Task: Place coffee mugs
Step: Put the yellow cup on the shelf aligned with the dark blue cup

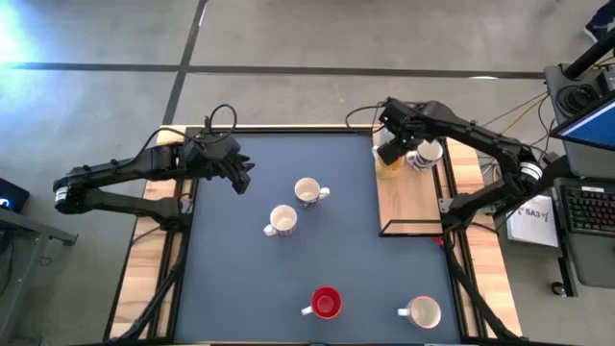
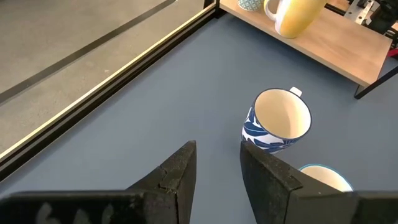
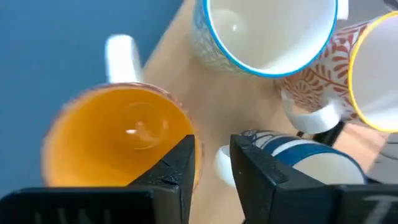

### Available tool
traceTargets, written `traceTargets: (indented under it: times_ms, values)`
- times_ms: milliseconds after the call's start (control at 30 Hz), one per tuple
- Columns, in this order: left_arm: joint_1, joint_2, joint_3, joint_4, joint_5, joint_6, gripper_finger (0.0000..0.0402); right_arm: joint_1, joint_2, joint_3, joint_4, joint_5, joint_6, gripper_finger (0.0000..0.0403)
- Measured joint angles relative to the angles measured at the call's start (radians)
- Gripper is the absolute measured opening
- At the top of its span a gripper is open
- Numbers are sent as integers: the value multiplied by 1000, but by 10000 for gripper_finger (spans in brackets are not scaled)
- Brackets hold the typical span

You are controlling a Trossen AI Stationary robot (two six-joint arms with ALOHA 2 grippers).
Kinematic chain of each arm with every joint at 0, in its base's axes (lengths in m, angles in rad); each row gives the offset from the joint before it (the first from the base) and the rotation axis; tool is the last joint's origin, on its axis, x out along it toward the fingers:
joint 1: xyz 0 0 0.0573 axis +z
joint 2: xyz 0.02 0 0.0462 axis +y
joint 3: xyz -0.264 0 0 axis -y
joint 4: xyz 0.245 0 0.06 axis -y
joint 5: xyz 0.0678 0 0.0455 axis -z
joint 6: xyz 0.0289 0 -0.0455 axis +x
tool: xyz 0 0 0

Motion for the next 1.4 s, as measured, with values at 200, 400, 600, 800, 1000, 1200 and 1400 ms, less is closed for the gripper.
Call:
traceTargets:
  times_ms: [200, 400, 600, 800, 1000, 1200, 1400]
  values:
    - [0, 0, 0, 0, 0, 0, 107, 46, 1, 49, 22, -173, 127, 97]
    - [0, 0, 0, -35, 0, 7, 107, 130, 6, 41, 25, -181, 193, 98]
    - [0, 0, 0, -48, 0, 29, 107, 165, 6, 34, 27, -162, 220, 98]
    - [0, 0, 0, -48, 0, 30, 107, 185, 6, 11, 40, -162, 245, 98]
    - [0, 0, 0, -48, 0, 30, 107, 186, 6, 7, 49, -161, 245, 98]
    - [0, 0, 0, -48, 0, 30, 107, 191, 6, -25, 63, -162, 244, 98]
    - [0, 0, 0, -48, 0, 30, 107, 191, 10, -63, 101, -162, 231, 90]
